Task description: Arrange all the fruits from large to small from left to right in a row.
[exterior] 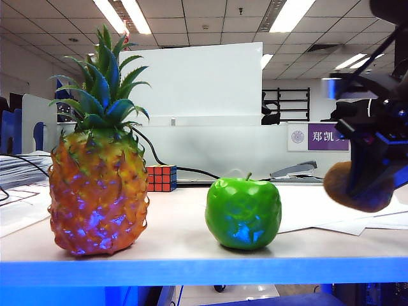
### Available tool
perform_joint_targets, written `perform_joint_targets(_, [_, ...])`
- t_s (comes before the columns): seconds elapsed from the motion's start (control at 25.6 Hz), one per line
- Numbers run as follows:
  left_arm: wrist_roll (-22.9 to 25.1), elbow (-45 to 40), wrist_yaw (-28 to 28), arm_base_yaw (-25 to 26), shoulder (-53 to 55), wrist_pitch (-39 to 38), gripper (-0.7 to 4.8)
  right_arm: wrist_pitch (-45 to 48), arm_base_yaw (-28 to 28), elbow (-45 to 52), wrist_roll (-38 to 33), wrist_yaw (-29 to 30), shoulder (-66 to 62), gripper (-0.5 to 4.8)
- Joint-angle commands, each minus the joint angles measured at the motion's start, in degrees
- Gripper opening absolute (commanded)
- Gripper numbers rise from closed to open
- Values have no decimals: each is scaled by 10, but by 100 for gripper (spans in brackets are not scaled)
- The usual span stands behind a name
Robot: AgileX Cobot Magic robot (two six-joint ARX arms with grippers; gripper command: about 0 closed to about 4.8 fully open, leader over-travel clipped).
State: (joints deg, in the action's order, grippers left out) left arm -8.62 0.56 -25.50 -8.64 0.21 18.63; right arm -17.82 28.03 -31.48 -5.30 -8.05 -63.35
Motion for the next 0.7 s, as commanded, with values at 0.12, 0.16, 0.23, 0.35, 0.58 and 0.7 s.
perform_joint_targets(0.12, [2,1,-3,0,-1,7,35,-12,47,-1,-3,-61,1,-5])
perform_joint_targets(0.16, [2,1,-3,0,-1,7,35,-19,57,-1,-3,-82,1,-5])
perform_joint_targets(0.23, [2,1,-3,0,-1,7,35,-35,69,-1,-7,-105,1,-5])
perform_joint_targets(0.35, [0,1,-3,0,-1,7,35,-55,76,-1,-8,-115,1,-5])
perform_joint_targets(0.58, [0,1,-3,0,-1,7,35,-72,78,5,-22,-140,1,-5])
perform_joint_targets(0.7, [0,1,-3,0,-1,7,35,-75,78,7,-25,-140,1,-5])
